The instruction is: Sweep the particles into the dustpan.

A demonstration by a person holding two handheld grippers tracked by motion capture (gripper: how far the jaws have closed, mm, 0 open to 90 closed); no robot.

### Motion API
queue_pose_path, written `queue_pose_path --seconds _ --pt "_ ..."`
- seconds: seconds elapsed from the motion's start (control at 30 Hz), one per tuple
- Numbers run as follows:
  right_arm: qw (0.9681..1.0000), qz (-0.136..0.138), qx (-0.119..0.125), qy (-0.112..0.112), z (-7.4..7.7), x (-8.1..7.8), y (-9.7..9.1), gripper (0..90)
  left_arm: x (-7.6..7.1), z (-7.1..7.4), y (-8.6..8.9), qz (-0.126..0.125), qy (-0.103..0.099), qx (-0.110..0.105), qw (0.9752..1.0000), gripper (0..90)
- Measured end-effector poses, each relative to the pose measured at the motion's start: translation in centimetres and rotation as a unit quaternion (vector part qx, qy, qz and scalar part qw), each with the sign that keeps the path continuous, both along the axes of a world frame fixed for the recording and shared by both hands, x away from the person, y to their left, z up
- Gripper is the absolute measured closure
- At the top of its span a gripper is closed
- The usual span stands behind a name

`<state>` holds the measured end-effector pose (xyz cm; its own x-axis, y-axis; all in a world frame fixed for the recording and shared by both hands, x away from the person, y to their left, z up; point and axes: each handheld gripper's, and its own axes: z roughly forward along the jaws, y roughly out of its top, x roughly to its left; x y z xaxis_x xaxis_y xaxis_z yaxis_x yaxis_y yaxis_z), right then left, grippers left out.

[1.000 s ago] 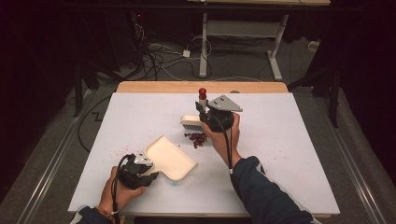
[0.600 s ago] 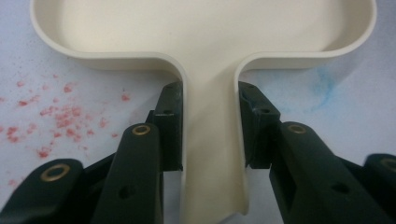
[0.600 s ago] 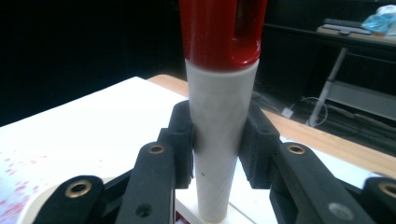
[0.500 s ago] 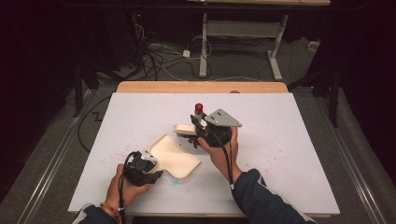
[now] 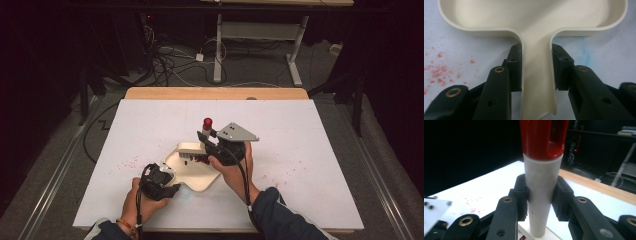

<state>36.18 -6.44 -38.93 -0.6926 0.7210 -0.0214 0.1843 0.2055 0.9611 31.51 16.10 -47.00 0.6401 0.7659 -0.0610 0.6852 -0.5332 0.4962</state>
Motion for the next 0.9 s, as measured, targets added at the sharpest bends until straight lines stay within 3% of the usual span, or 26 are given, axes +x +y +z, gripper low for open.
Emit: queue_pose_path --seconds 0.17,0.33,0.5,0.63,0.77,0.83,0.9 --pt "1.0 0.007 0.0 0.001 0.1 -0.4 0.2 69.9 0.0 0.0 0.0 0.001 -0.001 -0.001 1.0 63.9" --pt "0.9999 0.008 0.008 -0.006 0.5 0.5 0.1 70.0 0.0 0.1 -0.1 -0.007 -0.002 0.005 1.0 64.0" --pt "0.999 -0.024 0.036 -0.013 2.4 2.0 -1.7 70.0 0.1 0.1 0.1 -0.015 -0.003 0.01 0.9998 64.0" --pt "0.9979 -0.046 0.038 -0.024 3.3 2.1 -3.1 70.1 0.2 0.2 0.2 -0.024 -0.002 0.019 0.9995 64.1" --pt "0.9965 -0.076 0.022 -0.029 3.7 1.8 -4.9 70.0 0.2 0.3 0.3 -0.032 0.001 0.028 0.9991 64.1" --pt "0.9938 -0.105 -0.007 -0.035 3.4 1.2 -6.0 70.0 0.3 0.4 0.4 -0.036 0.003 0.029 0.9989 64.1" --pt "0.9926 -0.114 -0.017 -0.037 3.2 1.1 -6.4 70.0 0.3 0.4 0.3 -0.039 0.004 0.033 0.9987 64.1"
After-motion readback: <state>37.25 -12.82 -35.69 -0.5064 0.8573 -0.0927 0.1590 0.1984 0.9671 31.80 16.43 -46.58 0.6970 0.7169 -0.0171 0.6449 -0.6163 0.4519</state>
